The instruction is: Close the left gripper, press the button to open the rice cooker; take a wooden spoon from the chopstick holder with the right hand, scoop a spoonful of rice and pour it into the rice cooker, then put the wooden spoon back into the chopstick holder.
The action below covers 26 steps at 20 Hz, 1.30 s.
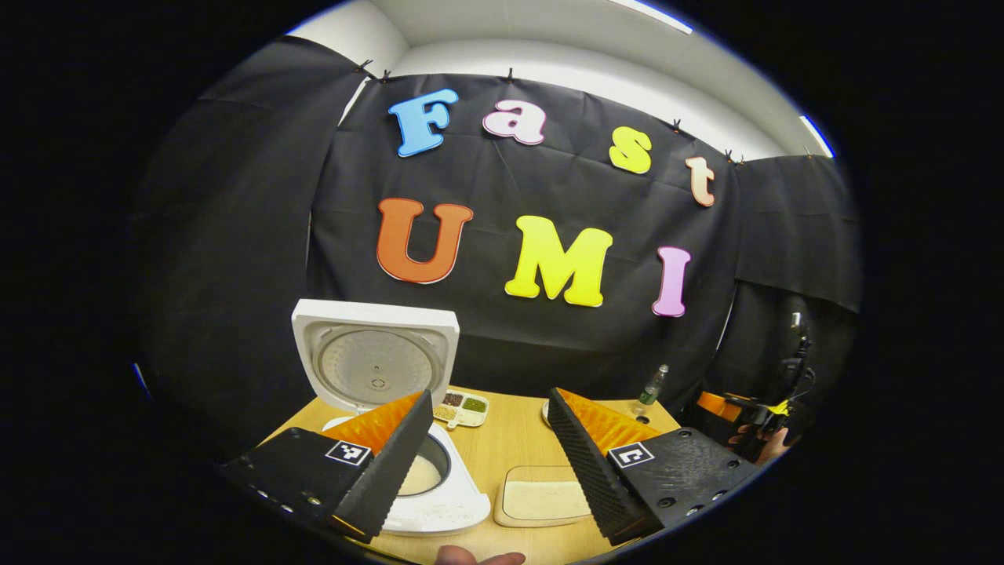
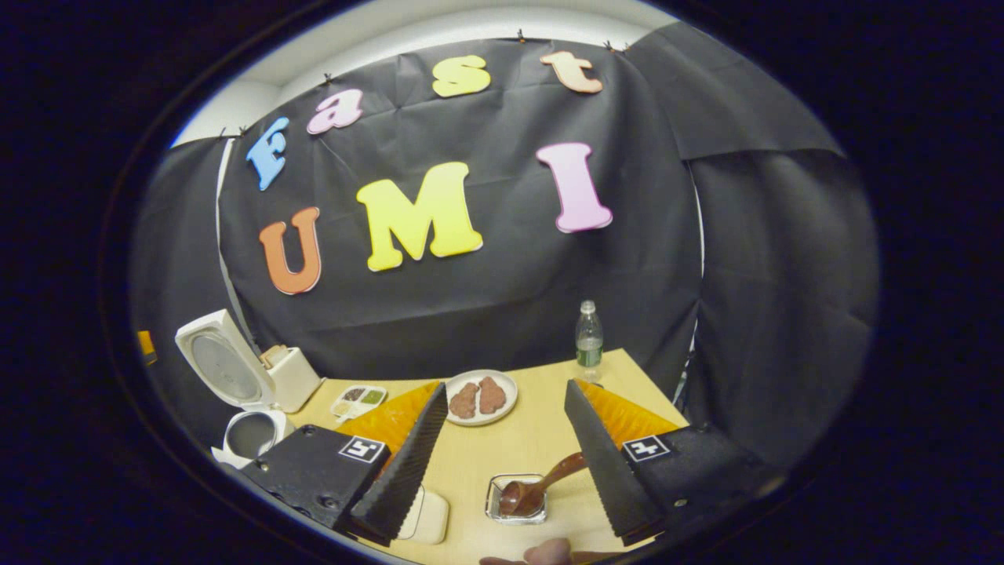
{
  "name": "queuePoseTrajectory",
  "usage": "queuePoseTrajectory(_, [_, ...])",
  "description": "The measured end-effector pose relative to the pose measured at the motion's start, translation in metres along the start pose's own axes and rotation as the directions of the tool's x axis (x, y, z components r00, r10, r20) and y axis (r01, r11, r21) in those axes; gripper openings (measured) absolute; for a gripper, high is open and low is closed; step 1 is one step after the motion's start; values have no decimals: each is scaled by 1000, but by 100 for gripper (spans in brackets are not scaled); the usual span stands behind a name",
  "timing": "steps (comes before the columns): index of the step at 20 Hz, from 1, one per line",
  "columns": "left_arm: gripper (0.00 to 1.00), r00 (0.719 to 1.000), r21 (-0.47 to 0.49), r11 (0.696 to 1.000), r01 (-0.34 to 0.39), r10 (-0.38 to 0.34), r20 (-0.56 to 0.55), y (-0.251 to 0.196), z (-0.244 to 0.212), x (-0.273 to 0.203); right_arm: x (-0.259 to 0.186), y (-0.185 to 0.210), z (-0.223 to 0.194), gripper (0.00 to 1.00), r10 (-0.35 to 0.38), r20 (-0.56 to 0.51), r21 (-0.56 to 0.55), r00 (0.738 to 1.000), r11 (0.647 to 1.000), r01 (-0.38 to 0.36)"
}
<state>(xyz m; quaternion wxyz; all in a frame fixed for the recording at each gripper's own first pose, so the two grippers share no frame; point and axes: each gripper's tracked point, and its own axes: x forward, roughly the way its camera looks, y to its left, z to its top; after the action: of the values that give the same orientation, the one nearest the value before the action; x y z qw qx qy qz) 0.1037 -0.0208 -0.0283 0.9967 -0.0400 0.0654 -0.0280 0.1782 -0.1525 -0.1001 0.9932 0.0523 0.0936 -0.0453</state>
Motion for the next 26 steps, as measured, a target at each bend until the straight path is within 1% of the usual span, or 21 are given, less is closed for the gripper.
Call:
queuePoseTrajectory(1, [94,1000,4,1000,-10,10,12,5,6,2,-10,9,9,95,5,21,-19,1000,1000,-4])
queuePoseTrajectory(2, [94,999,10,1000,-20,20,25,10,14,5,-19,17,18,98,5,40,-37,999,999,-3])
queuePoseTrajectory(4, [94,997,26,998,-49,48,58,25,33,10,-37,34,31,99,18,71,-53,997,999,-14])
queuePoseTrajectory(6, [94,991,42,995,-89,85,99,42,57,16,-49,47,33,97,20,72,-39,997,999,-17])
queuePoseTrajectory(7, [94,988,43,993,-113,108,110,51,66,23,-55,51,32,99,17,73,-23,997,1000,-15])
queuePoseTrajectory(9, [94,982,37,988,-150,145,117,68,80,38,-64,58,29,96,16,77,3,997,1000,-17])
queuePoseTrajectory(10, [94,980,37,985,-168,163,113,77,84,48,-67,57,27,99,6,77,9,997,1000,-7])
queuePoseTrajectory(11, [94,978,45,982,-185,179,109,87,86,58,-69,53,25,97,-6,79,9,997,1000,6])
queuePoseTrajectory(12, [94,974,58,977,-204,197,108,96,89,67,-69,47,19,99,-28,69,7,997,1000,27])
queuePoseTrajectory(13, [94,970,78,971,-226,217,114,108,93,76,-71,44,12,96,-40,57,9,998,999,40])
queuePoseTrajectory(14, [94,965,98,965,-245,233,120,117,95,86,-75,40,7,99,-54,47,17,997,998,53])
queuePoseTrajectory(15, [94,961,113,959,-261,247,122,124,96,96,-76,34,3,97,-74,39,22,997,997,73])
queuePoseTrajectory(16, [94,959,121,955,-270,256,120,130,96,106,-81,30,0,100,-90,35,21,995,996,90])
queuePoseTrajectory(19, [94,955,125,950,-286,272,118,146,96,129,-92,18,-6,100,-140,36,0,990,990,140])
queuePoseTrajectory(22, [94,949,145,941,-305,289,124,158,99,157,-98,14,-9,97,-177,30,-5,984,984,177])
queuePoseTrajectory(23, [94,947,149,937,-315,299,120,163,98,166,-99,12,-12,98,-188,23,-3,982,982,188])
queuePoseTrajectory(26, [94,944,122,938,-326,316,92,171,92,187,-103,12,-11,99,-208,24,3,978,978,208])
